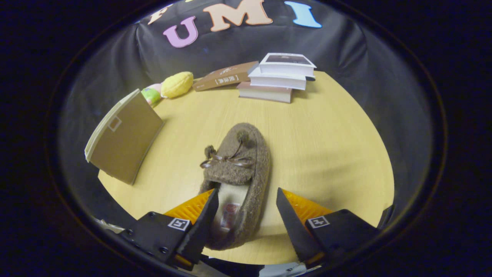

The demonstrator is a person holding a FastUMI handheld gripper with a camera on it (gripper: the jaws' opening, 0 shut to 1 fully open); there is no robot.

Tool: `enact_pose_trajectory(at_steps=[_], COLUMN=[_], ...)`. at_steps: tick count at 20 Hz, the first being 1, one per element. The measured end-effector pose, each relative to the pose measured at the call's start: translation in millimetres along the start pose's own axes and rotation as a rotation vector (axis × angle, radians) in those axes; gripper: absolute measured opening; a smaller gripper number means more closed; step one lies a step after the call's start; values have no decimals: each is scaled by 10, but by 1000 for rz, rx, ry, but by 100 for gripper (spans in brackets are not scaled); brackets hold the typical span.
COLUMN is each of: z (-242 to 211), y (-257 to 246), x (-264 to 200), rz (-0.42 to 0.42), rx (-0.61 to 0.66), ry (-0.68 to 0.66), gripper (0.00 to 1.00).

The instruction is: Open the storage box then place both shoes into the box .Put the left shoe in first, then the right shoe, with the right side of both shoes facing outward in a uniform manner.

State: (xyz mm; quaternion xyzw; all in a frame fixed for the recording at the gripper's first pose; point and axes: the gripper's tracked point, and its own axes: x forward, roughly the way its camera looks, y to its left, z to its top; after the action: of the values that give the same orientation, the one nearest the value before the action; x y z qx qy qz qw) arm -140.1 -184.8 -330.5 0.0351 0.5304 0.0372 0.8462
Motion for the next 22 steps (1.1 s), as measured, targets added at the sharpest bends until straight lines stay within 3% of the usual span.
enact_pose_trajectory(at_steps=[3,5,6,8,11,17,22], z=[-96,-143,-147,-164,-153,32,288], y=[59,24,-78,-126,-184,29,315], x=[60,82,105,97,65,-95,-256], rz=[35,24,-26,-45,-87,-53,-63], rx=[47,99,107,188,269,365,373], ry=[56,102,107,131,131,113,81], gripper=[70,58,52,10,4,4,4])
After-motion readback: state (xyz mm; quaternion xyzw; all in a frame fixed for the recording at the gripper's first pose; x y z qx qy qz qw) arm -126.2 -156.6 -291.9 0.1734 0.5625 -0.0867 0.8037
